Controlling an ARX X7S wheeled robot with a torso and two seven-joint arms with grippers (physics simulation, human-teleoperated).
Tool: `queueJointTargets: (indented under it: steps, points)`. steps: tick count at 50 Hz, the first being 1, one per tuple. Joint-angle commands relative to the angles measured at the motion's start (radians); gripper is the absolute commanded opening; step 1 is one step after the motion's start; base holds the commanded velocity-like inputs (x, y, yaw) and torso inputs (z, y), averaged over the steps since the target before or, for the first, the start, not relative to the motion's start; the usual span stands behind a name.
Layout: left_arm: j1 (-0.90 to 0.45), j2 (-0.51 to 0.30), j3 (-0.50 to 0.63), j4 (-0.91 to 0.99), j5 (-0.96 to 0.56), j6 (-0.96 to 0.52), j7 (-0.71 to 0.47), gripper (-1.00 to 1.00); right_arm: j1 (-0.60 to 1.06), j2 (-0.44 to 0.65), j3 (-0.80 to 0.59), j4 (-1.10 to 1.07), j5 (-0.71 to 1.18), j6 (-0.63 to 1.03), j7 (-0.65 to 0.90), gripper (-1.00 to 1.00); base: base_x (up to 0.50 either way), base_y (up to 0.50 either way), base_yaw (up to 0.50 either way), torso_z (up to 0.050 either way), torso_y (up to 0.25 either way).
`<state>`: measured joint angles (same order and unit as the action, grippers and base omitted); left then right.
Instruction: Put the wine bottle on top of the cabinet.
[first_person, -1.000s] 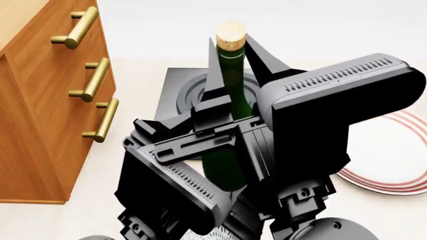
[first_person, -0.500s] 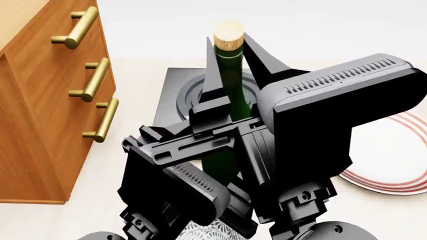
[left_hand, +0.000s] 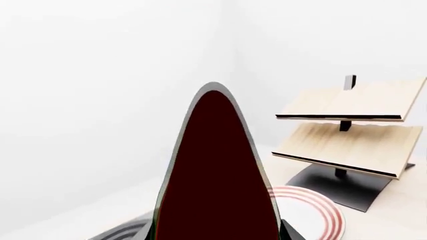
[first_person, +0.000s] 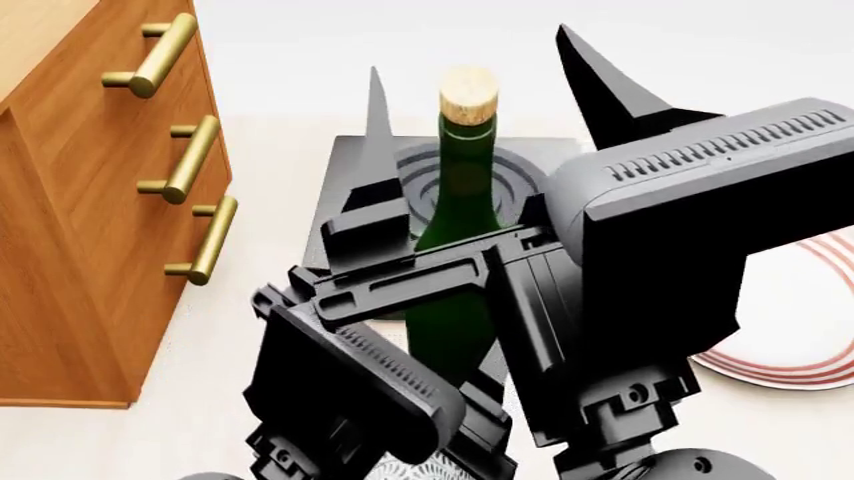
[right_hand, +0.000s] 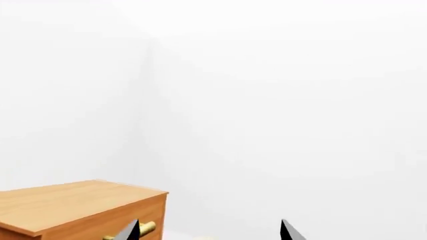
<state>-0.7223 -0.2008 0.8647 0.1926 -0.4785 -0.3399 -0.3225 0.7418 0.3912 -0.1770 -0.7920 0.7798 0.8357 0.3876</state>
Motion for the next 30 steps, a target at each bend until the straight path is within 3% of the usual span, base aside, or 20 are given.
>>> queueJointTargets:
  steps: [1,18,27,30]
  points:
    - [0.0,0.0,-0.003,-0.001,-0.021,0.017,-0.014,-1.0,0.019,0.015,0.064,-0.059,0.074,0.042,0.048,1.0,0.0,0.0,0.0,0.0,0.0]
    - [-0.004,-0.013,-0.013,-0.007,-0.027,0.015,-0.025,-1.0,-0.122,0.072,0.237,-0.248,0.248,0.017,0.187,1.0,0.0,0.0,0.0,0.0,0.001]
    - [0.012,-0.022,-0.018,-0.026,-0.029,0.028,-0.029,-1.0,-0.389,0.366,0.006,-0.254,0.116,-0.467,0.351,1.0,0.0,0.0,0.0,0.001,0.001]
    - [0.006,-0.025,-0.023,-0.028,-0.031,0.024,-0.032,-1.0,-0.468,0.408,-0.041,-0.253,0.039,-0.586,0.404,1.0,0.0,0.0,0.0,0.0,0.0]
